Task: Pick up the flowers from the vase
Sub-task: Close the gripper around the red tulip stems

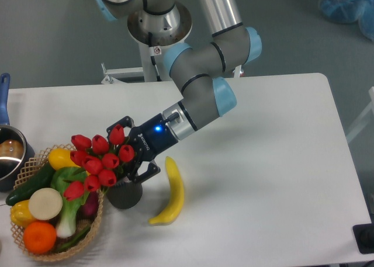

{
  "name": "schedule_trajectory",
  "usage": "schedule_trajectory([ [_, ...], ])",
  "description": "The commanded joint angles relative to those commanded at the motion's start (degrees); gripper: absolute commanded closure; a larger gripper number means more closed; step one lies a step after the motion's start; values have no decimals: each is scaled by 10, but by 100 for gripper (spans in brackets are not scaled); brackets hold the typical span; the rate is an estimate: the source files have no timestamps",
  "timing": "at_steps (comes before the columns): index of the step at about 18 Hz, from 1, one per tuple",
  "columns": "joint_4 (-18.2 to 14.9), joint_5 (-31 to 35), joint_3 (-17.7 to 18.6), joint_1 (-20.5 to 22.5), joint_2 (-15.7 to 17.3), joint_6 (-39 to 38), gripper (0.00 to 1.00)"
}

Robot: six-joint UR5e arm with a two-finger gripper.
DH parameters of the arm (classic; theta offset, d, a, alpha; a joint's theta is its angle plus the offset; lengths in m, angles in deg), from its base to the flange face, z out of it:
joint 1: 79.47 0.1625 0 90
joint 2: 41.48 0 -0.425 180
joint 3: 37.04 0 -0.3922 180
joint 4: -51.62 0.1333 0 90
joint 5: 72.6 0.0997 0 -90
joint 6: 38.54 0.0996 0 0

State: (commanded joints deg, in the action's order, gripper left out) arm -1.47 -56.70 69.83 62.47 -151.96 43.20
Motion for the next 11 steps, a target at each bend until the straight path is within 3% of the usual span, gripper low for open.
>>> schedule_trajectory([
  [11,0,-34,2,2,-1,1,43],
])
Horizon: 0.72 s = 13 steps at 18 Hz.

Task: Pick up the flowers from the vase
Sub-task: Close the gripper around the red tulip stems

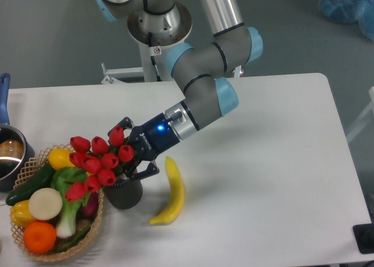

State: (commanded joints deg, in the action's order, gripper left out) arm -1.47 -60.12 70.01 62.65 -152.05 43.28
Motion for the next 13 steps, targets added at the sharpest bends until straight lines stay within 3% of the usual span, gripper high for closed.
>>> schedule_trajectory([
  [3,1,0,1,0,0,0,45],
  [6,1,0,1,0,0,0,53],
  [13,0,-2,-2,-1,2,-2,54],
])
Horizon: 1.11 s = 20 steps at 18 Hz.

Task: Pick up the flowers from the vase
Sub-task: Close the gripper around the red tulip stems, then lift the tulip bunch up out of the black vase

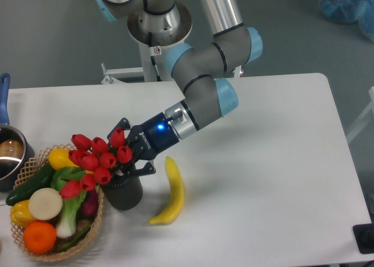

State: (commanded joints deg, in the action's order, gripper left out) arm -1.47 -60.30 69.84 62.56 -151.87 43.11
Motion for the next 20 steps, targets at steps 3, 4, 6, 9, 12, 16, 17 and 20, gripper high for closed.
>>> schedule_trajectory([
  [3,0,-4,3,0,4,-2,54],
  [4,0,-10,2,0,5,-4,54],
  [6,0,-23,3,0,6,-7,54],
  [9,-1,-35,4,1,21,-23,54],
  [12,-1,-50,3,1,39,-40,54],
  [16,-2,-53,-2,10,63,-77,53],
  [17,-2,-55,-4,11,68,-84,53],
  [20,-2,-79,-6,14,76,-89,53],
])
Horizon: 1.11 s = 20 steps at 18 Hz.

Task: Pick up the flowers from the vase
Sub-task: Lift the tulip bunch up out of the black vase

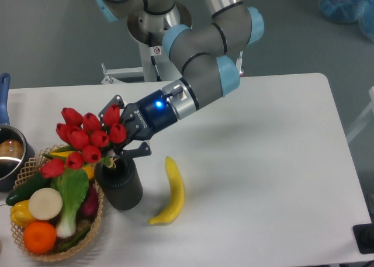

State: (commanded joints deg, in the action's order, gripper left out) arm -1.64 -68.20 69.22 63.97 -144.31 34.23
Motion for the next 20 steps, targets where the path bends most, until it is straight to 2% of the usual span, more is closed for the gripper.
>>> schedule_trajectory([
  [9,-2,-34,-3,6,32,-1,53],
  [13,-2,-73,-12,6,35,-1,53],
  [20,-4,-92,-37,7,38,-12,53],
])
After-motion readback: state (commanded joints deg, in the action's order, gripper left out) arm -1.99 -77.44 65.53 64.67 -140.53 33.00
